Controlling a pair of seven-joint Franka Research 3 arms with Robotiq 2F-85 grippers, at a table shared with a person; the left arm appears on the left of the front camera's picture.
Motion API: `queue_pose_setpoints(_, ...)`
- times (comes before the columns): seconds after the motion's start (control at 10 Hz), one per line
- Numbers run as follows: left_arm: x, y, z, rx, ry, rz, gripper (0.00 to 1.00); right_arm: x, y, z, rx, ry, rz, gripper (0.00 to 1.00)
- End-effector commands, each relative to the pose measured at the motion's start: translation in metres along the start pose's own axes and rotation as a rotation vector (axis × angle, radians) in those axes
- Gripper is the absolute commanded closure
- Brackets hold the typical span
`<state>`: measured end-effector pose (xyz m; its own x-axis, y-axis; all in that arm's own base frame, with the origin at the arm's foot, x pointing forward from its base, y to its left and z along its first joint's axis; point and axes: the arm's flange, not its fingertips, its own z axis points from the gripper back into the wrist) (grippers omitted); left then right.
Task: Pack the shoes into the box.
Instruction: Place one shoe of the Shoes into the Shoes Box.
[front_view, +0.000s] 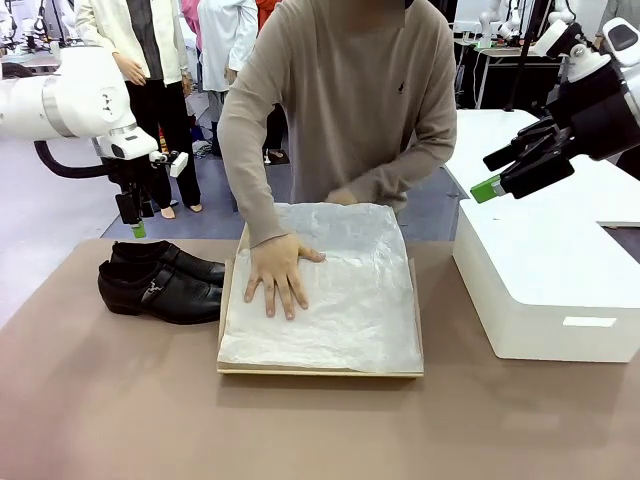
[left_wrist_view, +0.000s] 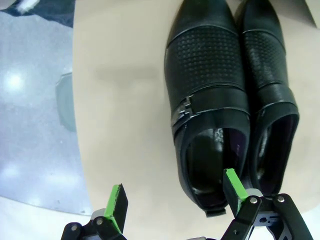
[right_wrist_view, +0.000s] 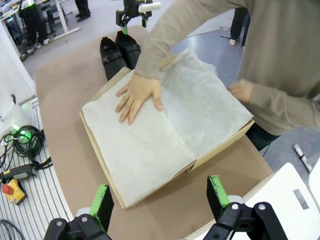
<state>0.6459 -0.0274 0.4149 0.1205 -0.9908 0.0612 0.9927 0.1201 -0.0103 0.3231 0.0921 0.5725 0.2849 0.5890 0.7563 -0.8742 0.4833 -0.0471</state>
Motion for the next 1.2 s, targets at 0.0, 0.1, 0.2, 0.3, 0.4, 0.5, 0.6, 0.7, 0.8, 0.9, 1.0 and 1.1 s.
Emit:
queue_pose_setpoints(0.0,0.002,0.009,-0.001,0.004,0.028,0.012,0.00,0.001,-0.002,-0.001,0.013,-0.017,0.008,0.00)
queue_pose_setpoints(0.1,0.001,0.011,-0.004,-0.019,0.031,0.004,0.00,0.001,-0.002,-0.001,0.013,-0.017,0.008,0.00)
queue_pose_setpoints(0.2,0.001,0.003,-0.002,0.000,0.004,-0.001,0.00,0.001,-0.002,-0.001,0.013,-0.017,0.008,0.00)
queue_pose_setpoints(0.3,0.001,0.003,-0.002,0.000,0.004,-0.001,0.00,0.001,-0.002,-0.001,0.013,-0.017,0.008,0.00)
queue_pose_setpoints(0.4,0.001,0.003,-0.002,0.000,0.004,-0.001,0.00,0.001,-0.002,-0.001,0.013,-0.017,0.008,0.00)
queue_pose_setpoints(0.5,0.001,0.003,-0.002,0.000,0.004,-0.001,0.00,0.001,-0.002,-0.001,0.013,-0.017,0.008,0.00)
queue_pose_setpoints(0.6,0.003,0.005,-0.006,-0.006,0.004,-0.007,0.00,0.001,-0.002,-0.001,0.013,-0.017,0.008,0.00)
queue_pose_setpoints(0.7,0.002,0.009,-0.008,-0.004,0.014,-0.014,0.00,0.001,-0.002,-0.001,0.013,-0.017,0.008,0.00)
queue_pose_setpoints(0.8,0.001,0.015,-0.009,0.004,0.018,-0.018,0.00,0.001,-0.002,-0.001,0.013,-0.017,0.008,0.00)
queue_pose_setpoints(0.9,0.000,0.020,-0.010,0.007,0.023,-0.028,0.00,0.001,-0.002,-0.001,0.013,-0.017,0.008,0.00)
queue_pose_setpoints(1.0,-0.003,0.025,-0.011,0.004,0.032,-0.036,0.00,0.001,-0.002,-0.001,0.013,-0.017,0.008,0.00)
queue_pose_setpoints(1.1,-0.004,0.029,-0.012,0.000,0.033,-0.048,0.00,0.001,-0.002,-0.001,0.013,-0.017,0.008,0.00)
